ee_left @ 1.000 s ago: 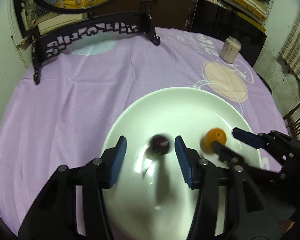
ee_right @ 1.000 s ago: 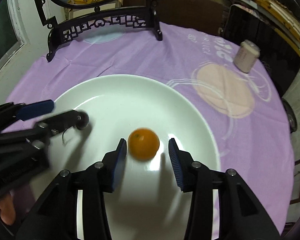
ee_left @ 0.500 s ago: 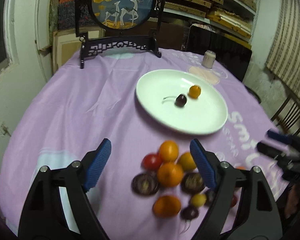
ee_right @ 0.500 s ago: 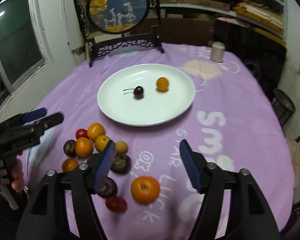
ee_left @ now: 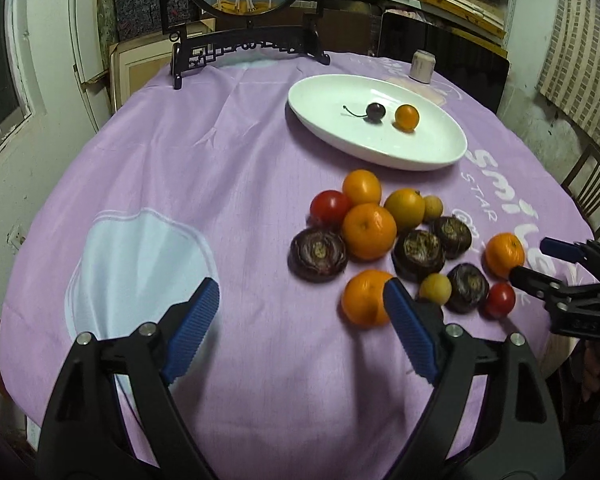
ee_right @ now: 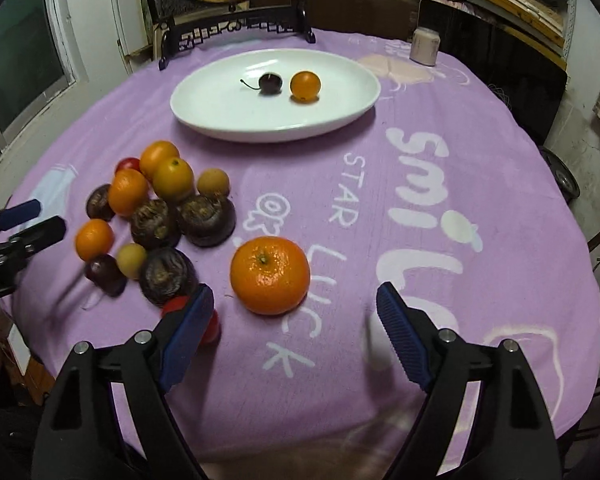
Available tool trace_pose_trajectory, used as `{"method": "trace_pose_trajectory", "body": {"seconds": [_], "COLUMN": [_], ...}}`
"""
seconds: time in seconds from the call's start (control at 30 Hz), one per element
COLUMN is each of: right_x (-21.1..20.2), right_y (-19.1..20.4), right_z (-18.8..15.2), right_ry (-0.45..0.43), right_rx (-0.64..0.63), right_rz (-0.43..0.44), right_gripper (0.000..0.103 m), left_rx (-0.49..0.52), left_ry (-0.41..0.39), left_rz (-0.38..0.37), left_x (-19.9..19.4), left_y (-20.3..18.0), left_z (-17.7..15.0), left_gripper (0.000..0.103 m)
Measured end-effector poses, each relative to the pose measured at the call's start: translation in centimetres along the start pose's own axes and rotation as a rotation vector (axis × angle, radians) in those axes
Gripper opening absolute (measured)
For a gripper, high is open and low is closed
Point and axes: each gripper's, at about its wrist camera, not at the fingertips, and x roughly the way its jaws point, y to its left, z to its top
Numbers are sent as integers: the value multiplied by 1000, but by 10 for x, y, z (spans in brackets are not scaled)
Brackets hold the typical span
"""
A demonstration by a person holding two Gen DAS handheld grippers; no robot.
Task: Organize fruits
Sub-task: 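Grasp a large mandarin with the right tool while the left tool grasps a cherry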
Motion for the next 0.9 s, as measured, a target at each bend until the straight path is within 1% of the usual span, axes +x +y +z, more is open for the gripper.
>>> {"method": "trace_pose_trajectory", "body": {"seconds": [0.03, 0.07, 0.1, 0.13, 0.17, 0.2, 0.27, 0.4, 0.5, 0.53, 0.6, 0.63, 0.7, 0.73, 0.77, 0.83, 0.87, 0.9], "right_x": [3, 6, 12, 18, 21, 22, 21, 4, -14, -17, -20, -21, -21, -20, -19, -17, -17, -18], "right_y": [-1, -1, -2, -4, -7, -9, -7, -12, -15, -16, -18, -17, -16, -15, -15, -17, -17, -18], "right_z": [1, 2, 3, 4, 5, 6, 7, 0, -5, -5, -8, -9, -12, -13, -14, -14, -15, -15], "right_ry": [-7, -9, 0, 17, 24, 13, 10, -4, -40, -45, -43, -40, -33, -27, -22, -11, -10, -10], "right_rx": [7, 13, 17, 33, 56, 70, 59, 98, 90, 90, 94, 92, 84, 83, 85, 94, 98, 102], "right_rz": [-1, 4, 35, 105, 149, 159, 149, 147, 85, 77, 87, 94, 103, 106, 110, 121, 124, 127], "right_gripper": [84, 79, 62, 52, 47, 46, 45, 44, 44, 44, 44, 44, 45, 45, 45, 45, 45, 45], "left_rx": [2, 2, -1, -4, -7, -10, -10, 2, 6, 10, 27, 33, 42, 51, 64, 94, 105, 111], "left_ry": [1, 1, 3, 6, 11, 20, 30, 48, 69, 73, 77, 81, 96, 106, 111, 123, 134, 143], "left_rz": [2, 4, 8, 10, 10, 8, 9, 13, -9, -18, -32, -47, -113, -160, -187, -211, -225, -237], "left_x": [-1, -1, -2, -2, -2, -1, -1, 3, 8, 9, 9, 8, 6, 5, 5, 6, 9, 10], "left_y": [0, 1, 2, 3, 4, 5, 5, 4, 0, -2, -8, -11, -18, -24, -30, -42, -48, -51], "left_z": [-1, -1, -2, -3, -4, -5, -7, -10, -11, -11, -12, -12, -13, -14, -15, -17, -17, -18], "left_gripper": [86, 86, 86, 86, 86, 86, 86, 86, 86, 86, 86, 86, 86, 86, 86, 84, 81, 70]}}
